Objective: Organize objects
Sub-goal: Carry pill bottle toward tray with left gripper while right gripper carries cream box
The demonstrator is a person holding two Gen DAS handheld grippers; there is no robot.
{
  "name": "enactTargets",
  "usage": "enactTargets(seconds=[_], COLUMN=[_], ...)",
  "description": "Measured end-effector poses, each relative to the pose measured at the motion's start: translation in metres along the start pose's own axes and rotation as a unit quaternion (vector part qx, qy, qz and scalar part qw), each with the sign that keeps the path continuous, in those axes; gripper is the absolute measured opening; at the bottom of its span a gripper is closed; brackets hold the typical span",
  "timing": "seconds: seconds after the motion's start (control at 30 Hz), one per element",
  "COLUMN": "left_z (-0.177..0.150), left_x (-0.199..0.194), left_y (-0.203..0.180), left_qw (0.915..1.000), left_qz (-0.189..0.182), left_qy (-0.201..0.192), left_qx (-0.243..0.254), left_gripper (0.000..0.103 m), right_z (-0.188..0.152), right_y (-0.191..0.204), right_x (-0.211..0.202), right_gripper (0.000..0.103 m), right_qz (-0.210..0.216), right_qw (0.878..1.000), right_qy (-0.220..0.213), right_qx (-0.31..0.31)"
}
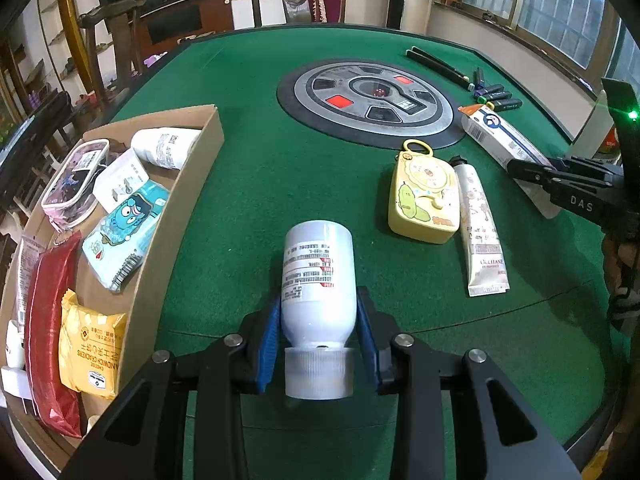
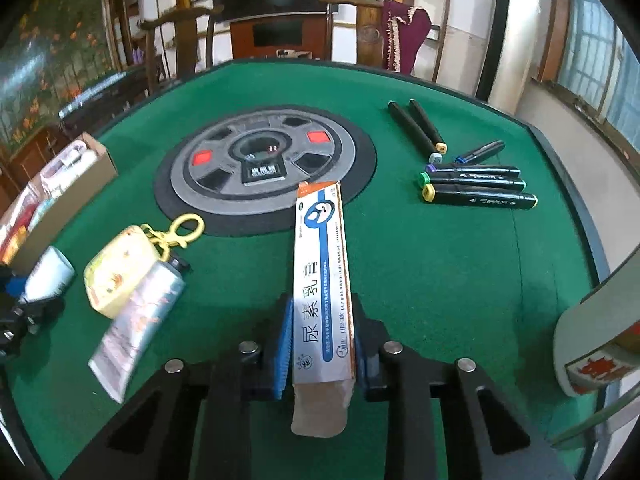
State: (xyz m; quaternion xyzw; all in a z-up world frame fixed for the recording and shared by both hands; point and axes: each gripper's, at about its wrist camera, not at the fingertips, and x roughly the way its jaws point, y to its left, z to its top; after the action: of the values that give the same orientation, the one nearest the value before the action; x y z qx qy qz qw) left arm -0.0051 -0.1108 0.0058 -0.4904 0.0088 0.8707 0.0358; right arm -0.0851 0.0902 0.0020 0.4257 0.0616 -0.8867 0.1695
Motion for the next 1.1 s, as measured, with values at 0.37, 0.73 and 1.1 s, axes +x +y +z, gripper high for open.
enactTargets(seconds=[0.37,0.73,1.1], left_z=[0.0,-0.001,0.0], left_x=[-0.001,0.0,-0.001], left_y=[-0.001,0.0,0.01], left_qw=[1.0,1.0,0.9991], left_qz=[0.005,0.001,-0.031], left_qy=[-0.004,-0.005,-0.007], left_qx=[0.002,0.0,-0.03], left_gripper=[0.034,0.034,0.033], right_z=[-0.003,-0.005,0.001], right_y=[0.015,0.022,0.023], right_x=[0.008,0.009,-0.017], right_gripper=[0.047,0.032,0.031], right_qz=[0.0,-0.043,-0.009], right_qw=[1.0,0.999,0.999], right_qy=[0.006,0.001,-0.048], right_qx=[0.001,-0.026,0.018])
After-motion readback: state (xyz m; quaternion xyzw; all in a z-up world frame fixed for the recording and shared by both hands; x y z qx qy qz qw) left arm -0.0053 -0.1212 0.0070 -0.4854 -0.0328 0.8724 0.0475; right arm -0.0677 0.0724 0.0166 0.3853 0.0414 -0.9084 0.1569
